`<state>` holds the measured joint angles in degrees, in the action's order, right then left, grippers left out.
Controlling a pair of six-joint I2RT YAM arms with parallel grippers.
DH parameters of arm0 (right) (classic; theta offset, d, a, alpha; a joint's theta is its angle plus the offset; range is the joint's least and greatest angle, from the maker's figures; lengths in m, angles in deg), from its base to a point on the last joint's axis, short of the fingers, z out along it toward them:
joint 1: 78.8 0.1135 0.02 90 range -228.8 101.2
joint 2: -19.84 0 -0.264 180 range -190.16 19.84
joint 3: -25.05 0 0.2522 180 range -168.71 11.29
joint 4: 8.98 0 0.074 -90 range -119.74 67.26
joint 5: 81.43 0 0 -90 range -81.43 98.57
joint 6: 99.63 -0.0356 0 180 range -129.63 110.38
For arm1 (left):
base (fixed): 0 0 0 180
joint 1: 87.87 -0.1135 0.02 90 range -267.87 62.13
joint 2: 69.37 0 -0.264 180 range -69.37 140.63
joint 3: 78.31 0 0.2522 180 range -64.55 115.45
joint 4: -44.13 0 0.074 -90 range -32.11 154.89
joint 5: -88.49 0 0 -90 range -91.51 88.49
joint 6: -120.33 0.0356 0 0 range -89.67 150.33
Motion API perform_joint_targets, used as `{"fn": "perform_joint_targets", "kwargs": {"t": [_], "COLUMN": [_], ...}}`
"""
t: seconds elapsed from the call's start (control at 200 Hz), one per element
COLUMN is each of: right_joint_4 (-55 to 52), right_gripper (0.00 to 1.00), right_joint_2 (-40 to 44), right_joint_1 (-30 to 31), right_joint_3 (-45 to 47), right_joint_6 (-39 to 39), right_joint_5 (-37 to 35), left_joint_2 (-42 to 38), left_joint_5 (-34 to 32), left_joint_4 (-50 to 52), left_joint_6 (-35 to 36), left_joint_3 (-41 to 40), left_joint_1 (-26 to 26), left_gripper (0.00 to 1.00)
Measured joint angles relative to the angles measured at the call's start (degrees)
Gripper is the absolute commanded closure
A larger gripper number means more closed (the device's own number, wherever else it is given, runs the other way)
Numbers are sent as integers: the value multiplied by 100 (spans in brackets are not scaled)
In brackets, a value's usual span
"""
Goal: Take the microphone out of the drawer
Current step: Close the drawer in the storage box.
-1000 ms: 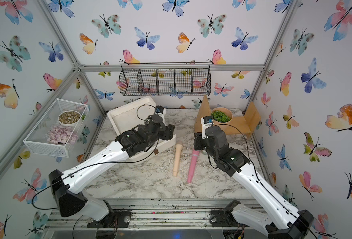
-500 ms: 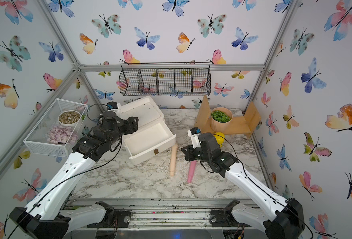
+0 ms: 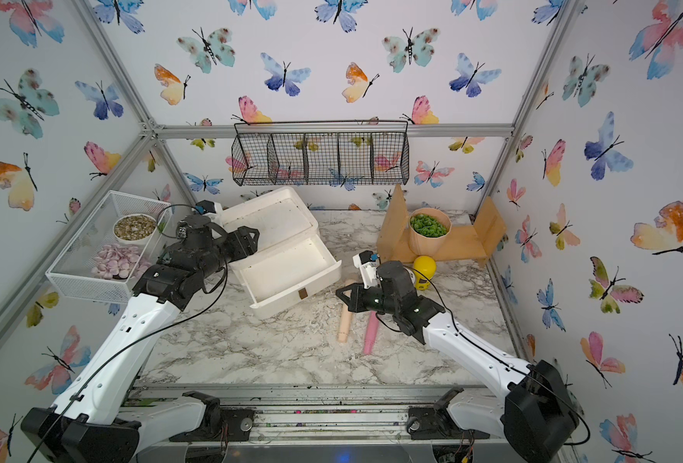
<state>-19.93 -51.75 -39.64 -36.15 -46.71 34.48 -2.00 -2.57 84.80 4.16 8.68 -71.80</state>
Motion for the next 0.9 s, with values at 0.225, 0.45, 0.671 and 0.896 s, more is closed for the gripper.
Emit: {"fn": "perform_joint_targets", "kwargs": {"t": [0.225,0.45,0.671,0.896], "right_joint_4": [522,927,1123,1246], "right_gripper": [98,98,98,98], "right_joint_2": [-546,-890,-916,-1086], "right_joint_1": [103,380,660,863], "right_joint_3": [-310,-516,-516,-531], "right_joint_6": [-24,-94,-131,-129], "right_joint_5": [92,90,9,-133], "left_joint_2": [-55,-94,-94,155], "left_joint_5": [39,42,0,-4], "left_joint_4": [0,0,-94,-260], "left_joint_6": [-22,-22,-20,-114], "left_joint_3": [-138,-157,-302,-533], "left_joint_1": [-105,-256,-402,-920], "left_gripper": [25,25,26,32]}}
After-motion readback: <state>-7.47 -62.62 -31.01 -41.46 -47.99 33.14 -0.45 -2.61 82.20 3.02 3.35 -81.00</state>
